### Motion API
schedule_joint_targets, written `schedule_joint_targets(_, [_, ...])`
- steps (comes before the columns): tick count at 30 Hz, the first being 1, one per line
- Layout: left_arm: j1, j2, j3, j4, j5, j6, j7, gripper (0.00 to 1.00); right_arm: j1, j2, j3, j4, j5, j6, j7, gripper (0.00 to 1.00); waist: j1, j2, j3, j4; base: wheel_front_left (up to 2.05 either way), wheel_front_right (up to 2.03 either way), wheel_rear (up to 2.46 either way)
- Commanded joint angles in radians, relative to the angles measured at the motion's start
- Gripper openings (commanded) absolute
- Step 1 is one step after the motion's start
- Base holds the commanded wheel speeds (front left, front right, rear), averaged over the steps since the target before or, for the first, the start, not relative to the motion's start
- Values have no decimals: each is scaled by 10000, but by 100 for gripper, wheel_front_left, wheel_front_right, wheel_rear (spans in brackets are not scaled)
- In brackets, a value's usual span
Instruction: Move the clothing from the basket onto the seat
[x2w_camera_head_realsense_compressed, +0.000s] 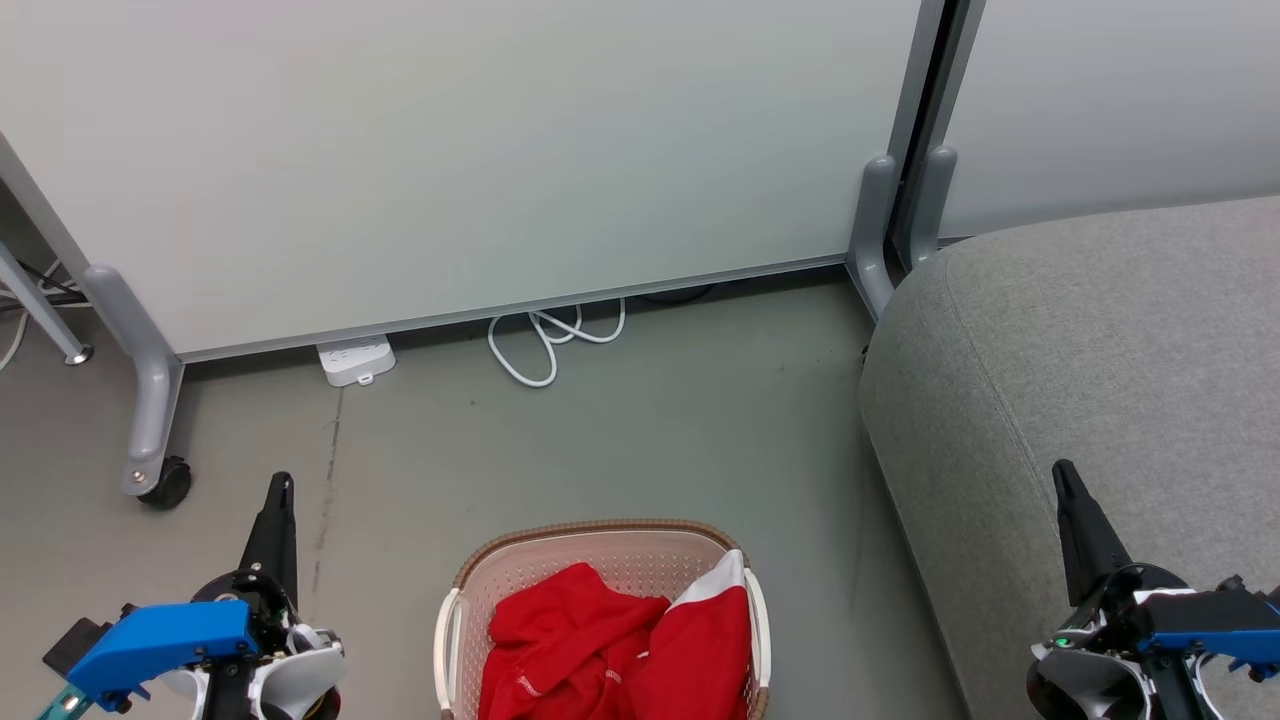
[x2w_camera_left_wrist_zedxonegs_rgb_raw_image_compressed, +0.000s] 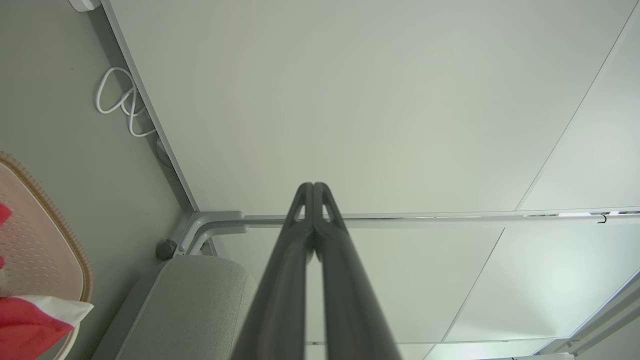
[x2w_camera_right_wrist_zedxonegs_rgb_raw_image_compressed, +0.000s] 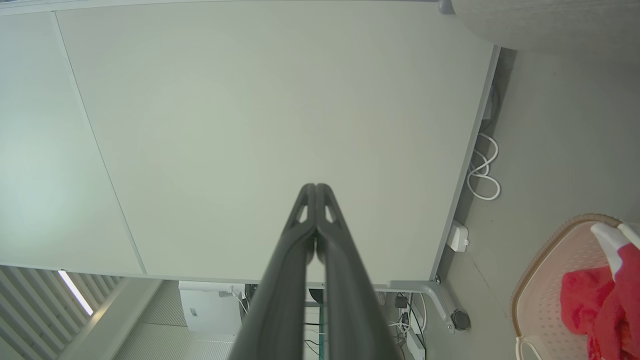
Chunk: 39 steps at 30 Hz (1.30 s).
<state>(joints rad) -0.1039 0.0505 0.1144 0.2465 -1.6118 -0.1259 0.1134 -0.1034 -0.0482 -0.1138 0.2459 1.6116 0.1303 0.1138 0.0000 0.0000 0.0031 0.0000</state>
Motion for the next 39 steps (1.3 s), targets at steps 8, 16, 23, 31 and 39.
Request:
schedule_joint_targets(8, [-97,-6,13,-42,-25,-101,41,0,-109,-40,-6,-24,29,8,37,0,0,0,0,0,0,0,0])
schedule_joint_targets(16, [317,-53,-71,286,67,24,-132,100,270,57,89,331,-70,-13,-127,100,0,0,8,2,0,0,0])
schedule_joint_targets(23, [233,-45,-179,179,528,17,-486,100,196,47,210,295,-491,-11,-482,100,0,0,34,8,0,0,0])
schedule_joint_targets(31, [100,-37,-185,20,1562,9,-812,100,87,38,285,162,-1302,-9,-809,100,0,0,72,19,0,0,0])
schedule_joint_targets(39, [-30,-29,-257,-220,3055,34,-1155,100,-9,28,444,-71,-2750,-7,-1152,100,0,0,111,32,0,0,0])
